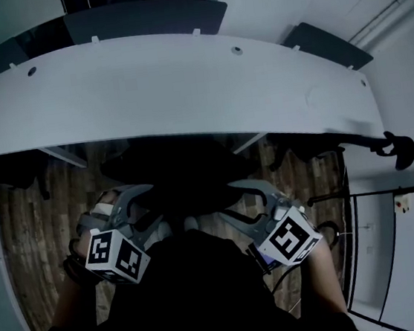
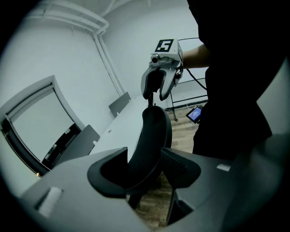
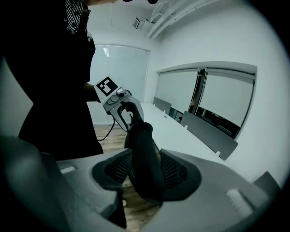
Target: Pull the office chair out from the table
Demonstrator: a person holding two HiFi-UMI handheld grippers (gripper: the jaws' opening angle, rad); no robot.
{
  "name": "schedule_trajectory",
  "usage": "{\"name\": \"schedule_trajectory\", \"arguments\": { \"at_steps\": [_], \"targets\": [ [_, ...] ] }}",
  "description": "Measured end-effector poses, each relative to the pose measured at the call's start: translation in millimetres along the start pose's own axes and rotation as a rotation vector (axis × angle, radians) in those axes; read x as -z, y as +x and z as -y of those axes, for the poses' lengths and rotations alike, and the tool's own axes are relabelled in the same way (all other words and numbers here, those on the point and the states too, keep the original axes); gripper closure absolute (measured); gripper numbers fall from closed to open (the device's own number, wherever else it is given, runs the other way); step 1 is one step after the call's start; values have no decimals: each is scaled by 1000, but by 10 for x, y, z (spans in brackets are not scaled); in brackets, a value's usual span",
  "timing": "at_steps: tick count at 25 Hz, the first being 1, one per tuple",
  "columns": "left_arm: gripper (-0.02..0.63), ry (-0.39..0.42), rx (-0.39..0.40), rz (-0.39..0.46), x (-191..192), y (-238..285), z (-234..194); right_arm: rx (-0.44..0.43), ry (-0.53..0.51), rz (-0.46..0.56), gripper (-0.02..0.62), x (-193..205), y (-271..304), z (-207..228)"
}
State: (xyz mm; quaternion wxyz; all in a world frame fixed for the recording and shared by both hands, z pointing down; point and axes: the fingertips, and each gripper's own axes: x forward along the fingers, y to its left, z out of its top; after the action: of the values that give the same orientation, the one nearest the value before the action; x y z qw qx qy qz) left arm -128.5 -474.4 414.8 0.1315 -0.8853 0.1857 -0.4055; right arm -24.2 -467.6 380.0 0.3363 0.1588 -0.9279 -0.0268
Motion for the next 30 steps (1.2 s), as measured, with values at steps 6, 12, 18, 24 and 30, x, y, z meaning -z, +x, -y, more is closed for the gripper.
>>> {"name": "schedule_trajectory", "arguments": {
  "at_steps": [6,12,18,24,30],
  "targets": [
    [344,58,31,-20,41,84,129,-39,-134,-70,349,115,128,-69],
    [247,160,33,-85,113,285,173,-51,-221,-122,294,400,315,-71],
    [204,209,51,-144,160,447,157,-82,-299,-191,269,558,453,-96],
    [161,231,63,-202,261,606,205,-105,-339,-235,265,698,561,-104],
    [161,261,32,-209,239,716,131,-108,-330,-215,264,729,629,-98]
  ]
}}
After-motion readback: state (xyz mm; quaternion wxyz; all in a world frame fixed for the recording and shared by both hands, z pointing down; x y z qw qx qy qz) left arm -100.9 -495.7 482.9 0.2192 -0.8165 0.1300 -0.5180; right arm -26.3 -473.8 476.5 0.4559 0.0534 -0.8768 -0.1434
